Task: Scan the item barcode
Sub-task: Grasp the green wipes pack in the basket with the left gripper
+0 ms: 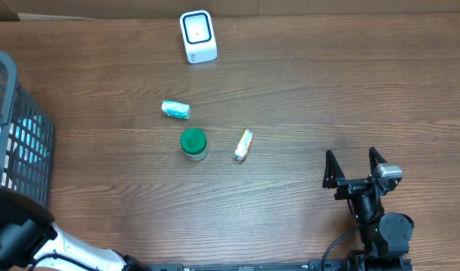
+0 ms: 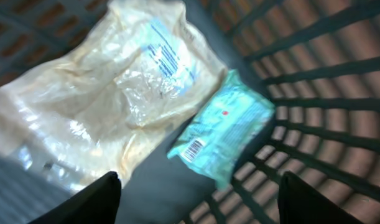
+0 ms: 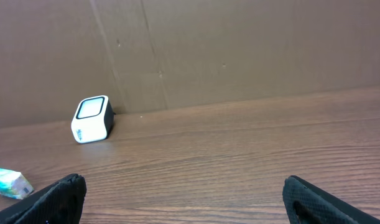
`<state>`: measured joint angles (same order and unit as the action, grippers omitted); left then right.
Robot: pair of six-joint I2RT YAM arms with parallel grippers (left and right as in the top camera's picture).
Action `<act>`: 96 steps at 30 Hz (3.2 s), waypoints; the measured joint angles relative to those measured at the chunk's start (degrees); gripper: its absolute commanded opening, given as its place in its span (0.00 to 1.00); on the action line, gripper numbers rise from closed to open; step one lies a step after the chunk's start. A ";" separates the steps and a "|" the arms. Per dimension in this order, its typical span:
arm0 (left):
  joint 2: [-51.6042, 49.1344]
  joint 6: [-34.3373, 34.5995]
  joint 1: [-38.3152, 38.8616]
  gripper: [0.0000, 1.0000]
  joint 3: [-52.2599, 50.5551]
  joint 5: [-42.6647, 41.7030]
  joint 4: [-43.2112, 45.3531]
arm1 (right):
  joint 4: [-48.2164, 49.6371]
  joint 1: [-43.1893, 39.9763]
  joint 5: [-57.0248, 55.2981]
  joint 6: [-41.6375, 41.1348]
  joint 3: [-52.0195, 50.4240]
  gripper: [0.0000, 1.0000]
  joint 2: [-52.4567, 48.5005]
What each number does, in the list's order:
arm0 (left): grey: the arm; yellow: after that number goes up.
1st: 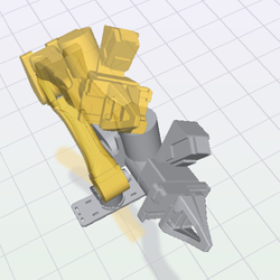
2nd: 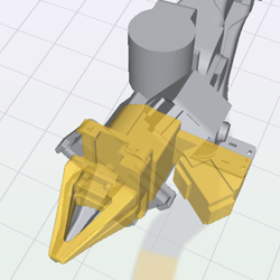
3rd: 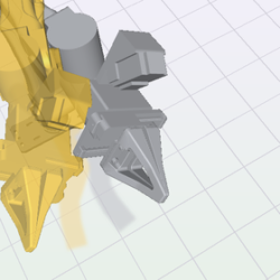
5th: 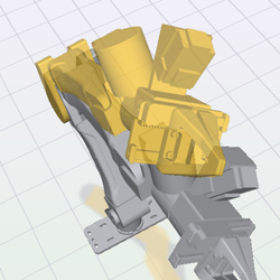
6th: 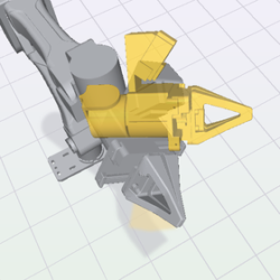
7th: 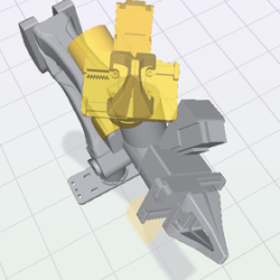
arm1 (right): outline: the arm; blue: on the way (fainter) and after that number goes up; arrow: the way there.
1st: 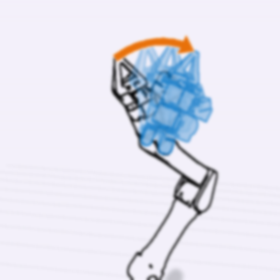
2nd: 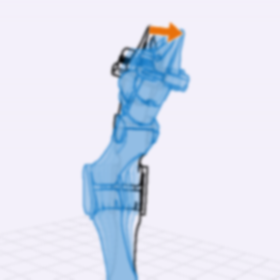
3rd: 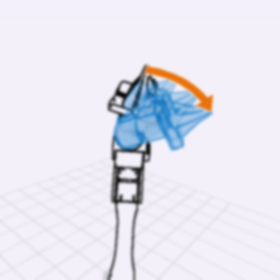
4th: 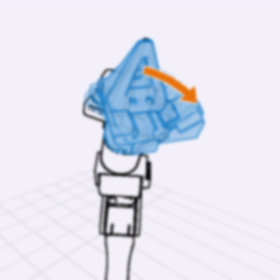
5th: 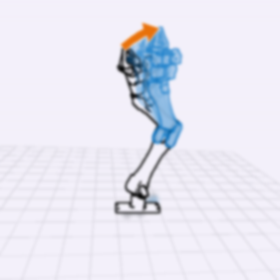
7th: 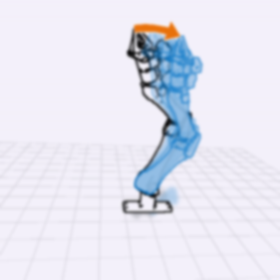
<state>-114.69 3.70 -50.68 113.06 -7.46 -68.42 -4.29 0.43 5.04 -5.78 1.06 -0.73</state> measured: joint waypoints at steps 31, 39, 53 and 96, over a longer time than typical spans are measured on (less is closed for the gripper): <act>-16.37 -16.20 3.78 0.77 -1.29 -5.18 8.20 | -0.09 0.00 0.00 0.00 0.00 1.00 0.00; -16.37 -17.44 3.78 0.77 -1.29 -5.25 8.61 | -0.11 -0.02 0.00 0.00 0.00 1.00 0.00; -16.35 -17.64 3.78 0.47 -4.72 -7.67 11.37 | -0.11 -0.02 0.02 -0.02 0.00 1.00 0.00; -5.14 -3.21 3.76 0.04 -4.35 7.37 5.55 | -0.20 0.00 0.02 0.00 0.00 1.00 0.00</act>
<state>-119.83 0.49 -46.92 108.71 -0.10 -62.87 -4.49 0.43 5.06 -5.78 1.06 -0.73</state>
